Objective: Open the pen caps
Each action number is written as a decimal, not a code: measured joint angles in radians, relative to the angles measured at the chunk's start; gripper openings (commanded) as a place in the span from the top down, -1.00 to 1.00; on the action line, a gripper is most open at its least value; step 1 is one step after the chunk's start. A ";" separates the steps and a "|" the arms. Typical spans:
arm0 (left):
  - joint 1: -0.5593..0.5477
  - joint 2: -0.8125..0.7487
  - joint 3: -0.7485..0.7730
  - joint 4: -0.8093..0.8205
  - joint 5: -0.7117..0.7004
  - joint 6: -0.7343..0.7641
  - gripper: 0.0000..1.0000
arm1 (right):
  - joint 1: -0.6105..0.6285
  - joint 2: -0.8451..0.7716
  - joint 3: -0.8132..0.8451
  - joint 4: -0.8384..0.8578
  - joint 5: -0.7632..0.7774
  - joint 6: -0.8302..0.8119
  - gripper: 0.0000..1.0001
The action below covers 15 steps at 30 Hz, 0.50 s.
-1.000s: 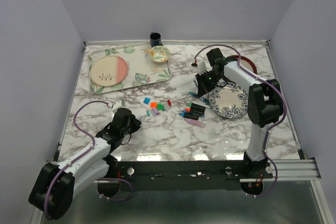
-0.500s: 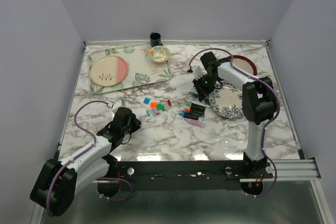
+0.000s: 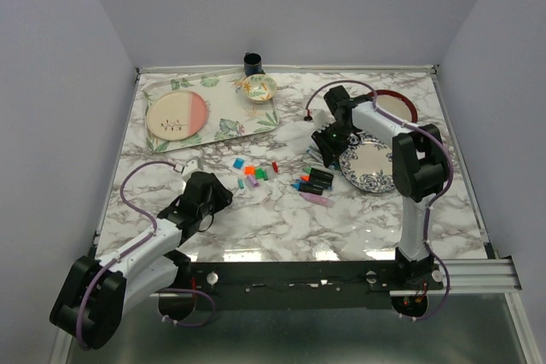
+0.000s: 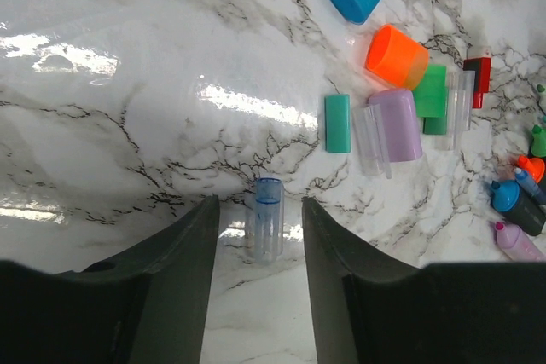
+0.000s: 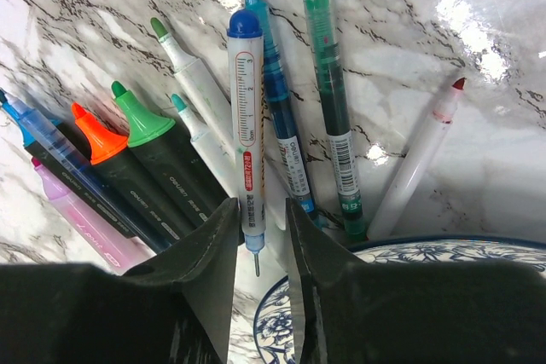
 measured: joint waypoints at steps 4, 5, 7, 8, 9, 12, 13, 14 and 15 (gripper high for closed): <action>0.001 -0.021 0.013 -0.030 0.000 0.005 -0.28 | 0.000 -0.005 0.000 -0.003 0.002 -0.001 0.20; 0.001 -0.028 0.016 -0.035 0.000 0.006 -0.31 | 0.000 -0.012 0.000 -0.004 0.002 -0.002 0.20; 0.001 -0.053 0.032 -0.056 0.000 0.010 -0.34 | 0.000 -0.030 0.000 -0.005 0.002 -0.005 0.20; 0.002 -0.068 0.041 -0.065 0.000 0.013 -0.38 | 0.000 -0.036 0.000 -0.005 0.002 -0.005 0.20; 0.003 -0.080 0.049 -0.075 0.000 0.015 -0.38 | 0.000 -0.058 0.000 -0.006 0.001 -0.007 0.20; 0.006 -0.114 0.081 -0.098 0.000 0.021 -0.42 | 0.000 -0.103 0.000 -0.006 -0.004 -0.008 0.19; 0.007 -0.124 0.090 -0.104 0.000 0.023 -0.47 | 0.000 -0.127 0.000 -0.005 -0.009 -0.008 0.19; 0.007 -0.131 0.097 -0.111 0.000 0.024 -0.57 | 0.000 -0.146 0.000 -0.005 -0.013 -0.009 0.19; 0.007 -0.138 0.103 -0.117 0.000 0.027 -0.62 | 0.000 -0.158 -0.001 -0.005 -0.017 -0.009 0.15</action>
